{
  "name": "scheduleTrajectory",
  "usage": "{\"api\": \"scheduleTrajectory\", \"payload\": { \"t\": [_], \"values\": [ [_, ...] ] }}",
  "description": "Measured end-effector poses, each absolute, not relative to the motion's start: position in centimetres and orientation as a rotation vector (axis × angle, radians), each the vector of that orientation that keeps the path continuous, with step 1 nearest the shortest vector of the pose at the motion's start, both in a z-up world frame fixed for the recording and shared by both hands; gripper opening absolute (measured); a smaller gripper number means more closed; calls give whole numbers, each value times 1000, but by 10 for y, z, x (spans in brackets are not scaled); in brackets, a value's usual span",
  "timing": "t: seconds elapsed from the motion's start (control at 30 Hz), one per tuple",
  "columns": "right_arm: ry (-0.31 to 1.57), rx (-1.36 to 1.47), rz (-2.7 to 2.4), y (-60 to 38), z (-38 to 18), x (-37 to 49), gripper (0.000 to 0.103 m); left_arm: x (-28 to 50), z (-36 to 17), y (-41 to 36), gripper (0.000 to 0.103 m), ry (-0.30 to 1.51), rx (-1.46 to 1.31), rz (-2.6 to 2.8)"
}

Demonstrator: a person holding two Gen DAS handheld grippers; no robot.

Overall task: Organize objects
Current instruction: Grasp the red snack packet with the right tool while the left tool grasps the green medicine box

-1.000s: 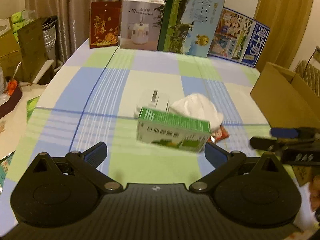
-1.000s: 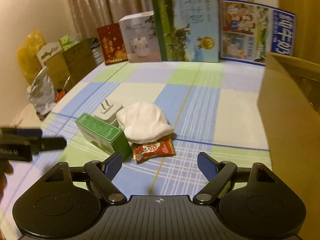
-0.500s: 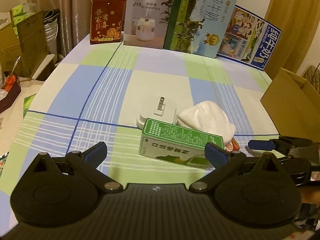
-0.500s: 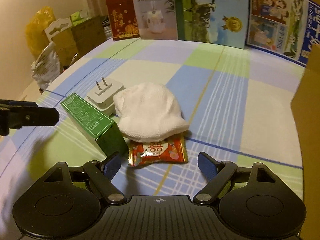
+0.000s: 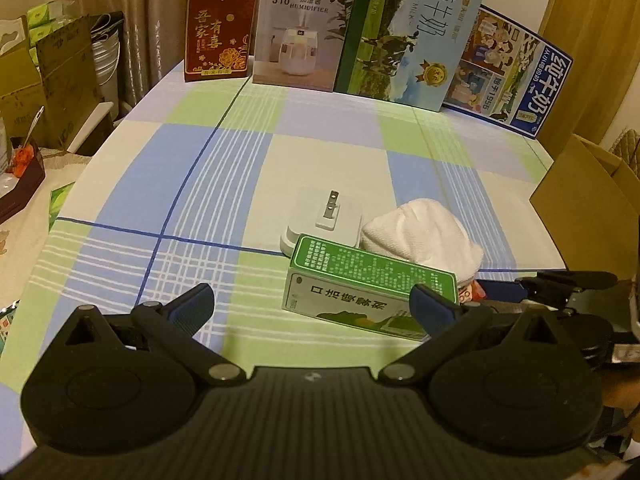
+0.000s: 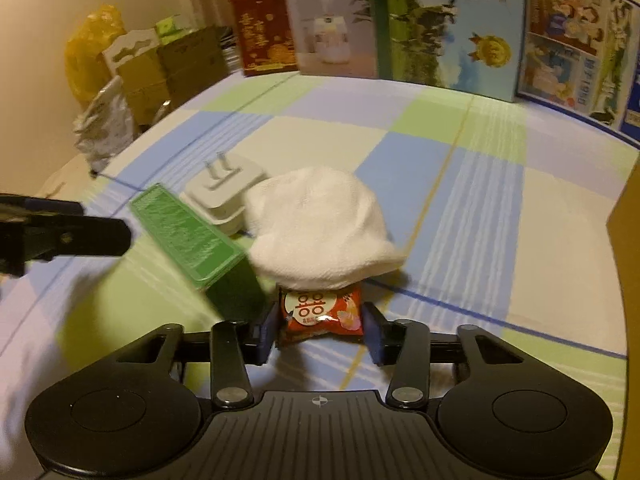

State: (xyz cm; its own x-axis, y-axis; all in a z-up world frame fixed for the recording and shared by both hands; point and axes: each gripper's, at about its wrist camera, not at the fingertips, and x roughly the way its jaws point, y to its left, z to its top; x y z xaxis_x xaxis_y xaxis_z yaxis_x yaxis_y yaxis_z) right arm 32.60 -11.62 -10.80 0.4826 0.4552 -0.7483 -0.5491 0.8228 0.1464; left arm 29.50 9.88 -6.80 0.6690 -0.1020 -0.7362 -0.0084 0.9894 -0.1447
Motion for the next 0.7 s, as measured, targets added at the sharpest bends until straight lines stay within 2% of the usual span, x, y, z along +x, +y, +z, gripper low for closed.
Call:
{"api": "scheduleTrajectory", "payload": {
  "t": [0.2, 0.43, 0.53, 0.57, 0.63, 0.7],
  "values": [
    [899, -159, 819, -96, -104, 298, 40, 296, -69, 98, 102, 846, -150, -65],
    [896, -182, 654, -112, -104, 301, 40, 301, -75, 84, 101, 863, -89, -75],
    [906, -160, 629, -127, -108, 305, 43, 304, -78, 75, 85, 884, -39, -91],
    [907, -154, 628, -131, -108, 305, 47, 305, -79, 72, 77, 900, -12, -91],
    [908, -156, 623, -139, -109, 306, 64, 305, -81, 72, 68, 910, 12, -83],
    [903, -172, 609, -143, -112, 306, 68, 306, -82, 74, 50, 914, -1, -89]
  ]
}}
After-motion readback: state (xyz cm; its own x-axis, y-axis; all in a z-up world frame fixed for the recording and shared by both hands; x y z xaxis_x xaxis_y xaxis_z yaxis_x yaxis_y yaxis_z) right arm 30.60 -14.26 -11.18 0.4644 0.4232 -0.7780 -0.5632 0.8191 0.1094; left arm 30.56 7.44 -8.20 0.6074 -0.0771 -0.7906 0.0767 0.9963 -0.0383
